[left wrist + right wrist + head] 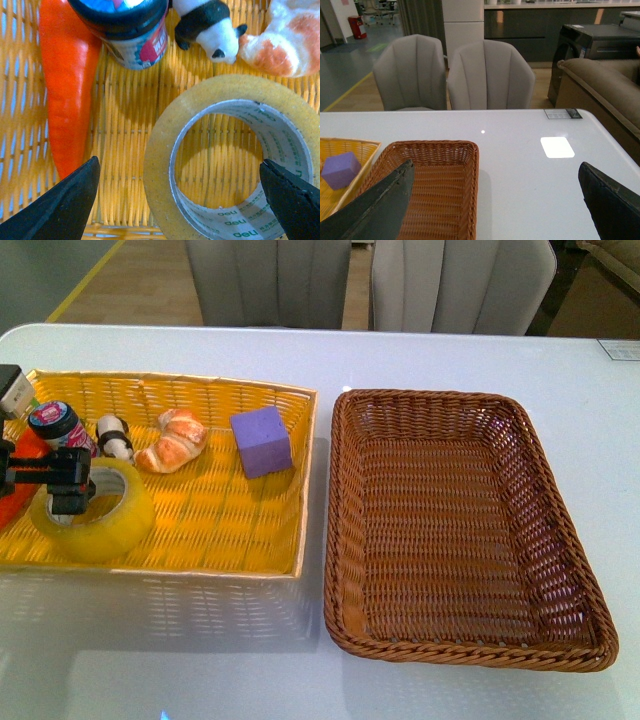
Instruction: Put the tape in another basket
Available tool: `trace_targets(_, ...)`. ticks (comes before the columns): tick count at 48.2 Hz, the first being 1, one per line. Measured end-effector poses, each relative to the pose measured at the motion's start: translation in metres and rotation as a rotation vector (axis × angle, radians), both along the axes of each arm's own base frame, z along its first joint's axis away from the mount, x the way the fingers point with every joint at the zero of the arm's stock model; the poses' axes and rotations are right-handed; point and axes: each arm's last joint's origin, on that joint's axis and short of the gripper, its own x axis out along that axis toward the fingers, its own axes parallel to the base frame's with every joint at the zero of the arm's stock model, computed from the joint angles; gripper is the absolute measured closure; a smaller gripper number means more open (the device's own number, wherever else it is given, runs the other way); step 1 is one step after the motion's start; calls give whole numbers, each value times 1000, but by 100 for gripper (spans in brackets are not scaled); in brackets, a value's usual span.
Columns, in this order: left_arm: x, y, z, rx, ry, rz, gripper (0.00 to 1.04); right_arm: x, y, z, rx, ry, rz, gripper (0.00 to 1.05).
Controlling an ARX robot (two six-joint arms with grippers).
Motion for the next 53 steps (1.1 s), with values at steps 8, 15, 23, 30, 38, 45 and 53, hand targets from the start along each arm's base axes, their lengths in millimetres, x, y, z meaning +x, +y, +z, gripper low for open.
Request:
trace_targets(8, 1, 1, -14, 8, 51, 15, 9, 0, 0, 0, 0, 0, 0, 9)
trace_targets(15, 6, 2, -16, 2, 55, 35, 9, 0, 0, 0, 0, 0, 0, 9)
trace_targets(23, 9, 3, -17, -3, 54, 55, 22, 0, 0, 0, 0, 0, 0, 9)
trace_targets(30, 9, 2, -18, -13, 58, 66, 47, 0, 0, 0, 0, 0, 0, 9)
trace_targets(38, 7, 0, -19, -22, 65, 83, 78, 0, 0, 0, 0, 0, 0, 9)
trace_targets(45, 3, 0, -14, -42, 60, 90, 90, 0, 0, 0, 0, 0, 0, 9)
trace_targets(53, -5, 0, 0, -56, 46, 92, 90, 0, 0, 0, 0, 0, 0, 9)
